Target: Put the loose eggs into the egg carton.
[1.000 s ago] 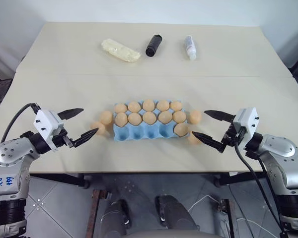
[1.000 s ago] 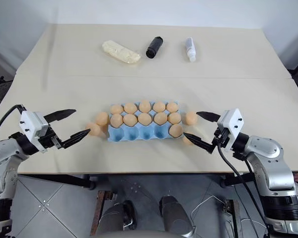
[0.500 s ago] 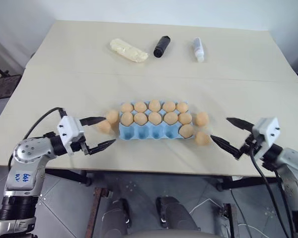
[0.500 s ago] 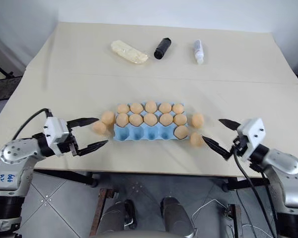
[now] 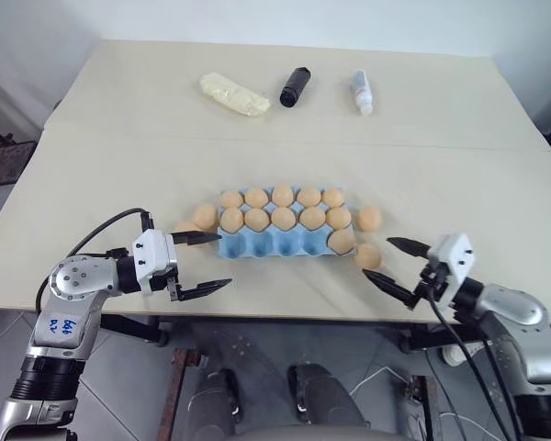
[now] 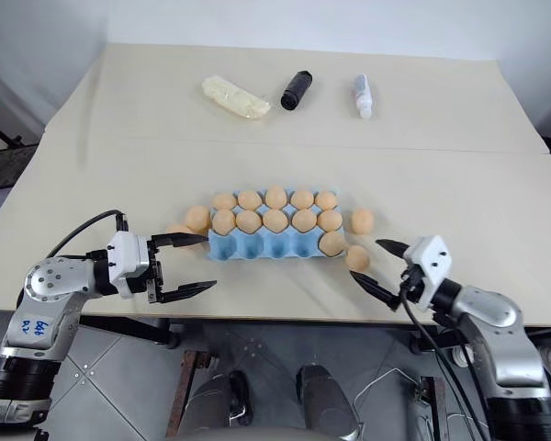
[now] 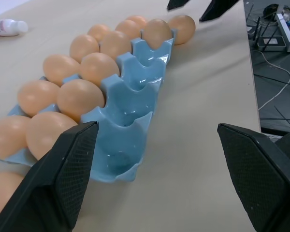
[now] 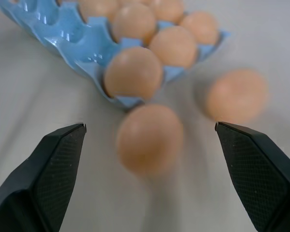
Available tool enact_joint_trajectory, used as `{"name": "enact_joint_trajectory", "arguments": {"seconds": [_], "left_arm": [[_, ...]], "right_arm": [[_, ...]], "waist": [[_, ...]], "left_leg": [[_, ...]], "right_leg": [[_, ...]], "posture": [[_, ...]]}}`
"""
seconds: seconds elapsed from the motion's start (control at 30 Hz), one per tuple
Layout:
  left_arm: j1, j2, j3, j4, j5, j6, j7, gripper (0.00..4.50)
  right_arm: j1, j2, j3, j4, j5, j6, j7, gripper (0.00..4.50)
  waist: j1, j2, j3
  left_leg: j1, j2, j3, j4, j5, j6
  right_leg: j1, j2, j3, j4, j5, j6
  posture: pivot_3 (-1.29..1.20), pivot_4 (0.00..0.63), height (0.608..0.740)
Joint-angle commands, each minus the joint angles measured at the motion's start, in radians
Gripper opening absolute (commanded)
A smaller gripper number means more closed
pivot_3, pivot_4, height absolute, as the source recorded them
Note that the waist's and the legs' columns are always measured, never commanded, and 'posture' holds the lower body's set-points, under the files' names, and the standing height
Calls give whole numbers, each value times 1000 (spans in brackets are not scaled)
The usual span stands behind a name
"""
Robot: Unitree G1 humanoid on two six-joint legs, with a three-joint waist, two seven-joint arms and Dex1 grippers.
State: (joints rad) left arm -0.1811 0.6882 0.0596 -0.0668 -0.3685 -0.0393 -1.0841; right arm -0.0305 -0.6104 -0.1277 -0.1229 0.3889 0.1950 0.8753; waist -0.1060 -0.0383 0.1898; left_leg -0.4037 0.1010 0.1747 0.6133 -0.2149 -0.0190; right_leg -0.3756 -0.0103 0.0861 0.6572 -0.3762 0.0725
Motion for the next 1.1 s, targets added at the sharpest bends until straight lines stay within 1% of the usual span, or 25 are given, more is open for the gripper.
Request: {"name": "enact_joint_trajectory", "arguments": {"seconds": [0.03,0.13,0.27,0.3,0.33,0.37,0.47,0.57,0.73,0.83,0.93,1.03,1.1], "left_arm": [[20,12,29,-36,-3,-14,8,4194],[34,17,41,-49,-3,-11,20,4233],[52,21,59,-56,-4,-10,34,4233],[54,22,61,-57,-4,-10,35,4233],[60,20,67,-57,-3,-11,42,4233],[66,19,75,-57,-3,-10,50,4233],[89,19,108,-60,-11,-1,73,4233],[114,21,122,-61,-8,-5,77,4233],[132,8,124,-69,2,-9,105,4233],[139,4,119,-79,5,-10,115,4233],[145,5,120,-89,6,-10,122,4233],[152,10,130,-98,2,-6,127,4233],[157,14,134,-101,-1,-5,129,4233]], "right_arm": [[-34,22,10,51,-13,-23,-6,4500],[-51,36,20,80,-21,-37,2,3881],[-49,37,20,78,-18,-51,16,2509],[-48,36,20,77,-18,-53,18,2108],[-37,19,13,54,-14,-44,25,1859],[-28,-1,2,12,9,-5,31,1736],[-25,-64,-22,-143,121,132,68,1736],[-90,-55,-11,-215,184,215,30,1736],[-235,45,113,-183,119,216,-28,1736],[-283,76,191,-121,41,173,-23,1736],[-319,105,231,-36,-17,140,-35,1736],[-321,107,223,-14,-23,130,-25,2673],[-306,103,190,-49,14,138,-12,3369]], "waist": [[5,0,0],[9,0,0],[13,0,0],[14,0,0],[15,0,0],[15,0,0],[16,1,0],[13,0,0],[12,0,0],[13,0,0],[19,0,0],[21,0,0],[21,0,0]], "left_leg": [[0,0,0,0,0,0],[0,0,0,0,0,0],[0,0,0,0,0,0],[0,0,0,0,0,0],[0,0,0,1,0,0],[0,0,0,1,0,0],[0,0,0,0,-1,0],[0,1,0,0,-1,0],[0,1,-1,0,-3,-4],[0,1,-1,0,-2,-3],[-1,1,0,0,-1,0],[-2,1,0,0,-2,0],[-2,1,0,0,-2,0]], "right_leg": [[0,0,0,0,0,0],[0,0,0,-1,0,0],[0,0,0,0,0,0],[0,0,0,0,0,0],[0,0,0,0,0,0],[0,0,0,0,0,0],[0,0,0,0,0,0],[0,1,0,0,0,0],[-1,0,-1,1,0,-2],[-1,0,-1,1,0,-2],[-1,0,-1,-1,0,-2],[-1,0,-1,-2,0,-1],[-1,0,-1,-2,-1,-1]], "posture": [[0,150,740],[0,150,740],[0,150,740],[0,150,740],[0,150,740],[0,150,740],[0,150,740],[0,150,740],[0,150,740],[0,150,740],[0,150,740],[0,150,740],[0,150,740]]}}
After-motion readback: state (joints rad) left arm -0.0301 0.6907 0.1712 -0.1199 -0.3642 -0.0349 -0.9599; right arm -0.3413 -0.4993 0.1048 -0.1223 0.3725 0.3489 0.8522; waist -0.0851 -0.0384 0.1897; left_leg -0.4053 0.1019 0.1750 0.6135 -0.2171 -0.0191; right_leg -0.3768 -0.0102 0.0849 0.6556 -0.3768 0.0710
